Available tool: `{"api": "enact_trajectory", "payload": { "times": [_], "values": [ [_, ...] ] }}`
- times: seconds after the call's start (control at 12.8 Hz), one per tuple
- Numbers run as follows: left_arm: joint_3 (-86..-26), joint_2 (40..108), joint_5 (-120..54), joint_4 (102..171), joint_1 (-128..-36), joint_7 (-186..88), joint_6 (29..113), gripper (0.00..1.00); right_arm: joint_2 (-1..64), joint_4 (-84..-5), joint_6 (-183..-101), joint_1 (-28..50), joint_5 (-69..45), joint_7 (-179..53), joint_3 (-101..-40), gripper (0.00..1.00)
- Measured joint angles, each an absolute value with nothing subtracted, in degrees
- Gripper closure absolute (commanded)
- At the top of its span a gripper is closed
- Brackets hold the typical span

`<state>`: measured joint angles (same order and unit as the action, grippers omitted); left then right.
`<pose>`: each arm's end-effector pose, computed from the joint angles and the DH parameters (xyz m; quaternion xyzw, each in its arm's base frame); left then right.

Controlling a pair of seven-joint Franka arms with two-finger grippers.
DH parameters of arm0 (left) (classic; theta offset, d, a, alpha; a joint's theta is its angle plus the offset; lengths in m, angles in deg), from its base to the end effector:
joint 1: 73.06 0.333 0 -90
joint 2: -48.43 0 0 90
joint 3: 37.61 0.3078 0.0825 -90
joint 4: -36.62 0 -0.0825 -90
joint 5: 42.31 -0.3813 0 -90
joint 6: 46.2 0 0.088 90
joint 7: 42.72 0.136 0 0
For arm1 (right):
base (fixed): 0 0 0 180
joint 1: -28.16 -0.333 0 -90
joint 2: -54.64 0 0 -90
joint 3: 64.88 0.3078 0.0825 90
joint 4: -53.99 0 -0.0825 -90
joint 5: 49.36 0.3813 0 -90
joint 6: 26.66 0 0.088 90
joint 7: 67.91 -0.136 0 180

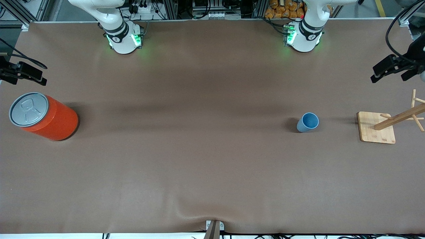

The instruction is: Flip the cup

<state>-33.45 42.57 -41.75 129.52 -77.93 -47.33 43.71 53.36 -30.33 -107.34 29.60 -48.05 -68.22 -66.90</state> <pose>0.5219 -0.0059 0.6181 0.9991 0.0338 0.0245 0.0097 0.5384 -0.0289 0.6074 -0.9985 0.0315 0.0426 0.0121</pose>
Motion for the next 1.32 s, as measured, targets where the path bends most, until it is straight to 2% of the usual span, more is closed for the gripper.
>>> {"api": "enact_trajectory", "payload": {
  "times": [0.47, 1.32],
  "values": [
    [-30.3, 41.8, -42.3, 128.4, -77.9, -40.9, 40.8, 0.00, 53.4, -30.0, -107.4, 29.6, -48.7, -68.2, -66.9, 0.00],
    [-32.2, 41.8, -42.8, 129.3, -78.5, -46.1, 36.9, 0.00, 53.4, -29.9, -107.5, 29.6, -48.8, -68.2, -66.8, 0.00]
  ]
}}
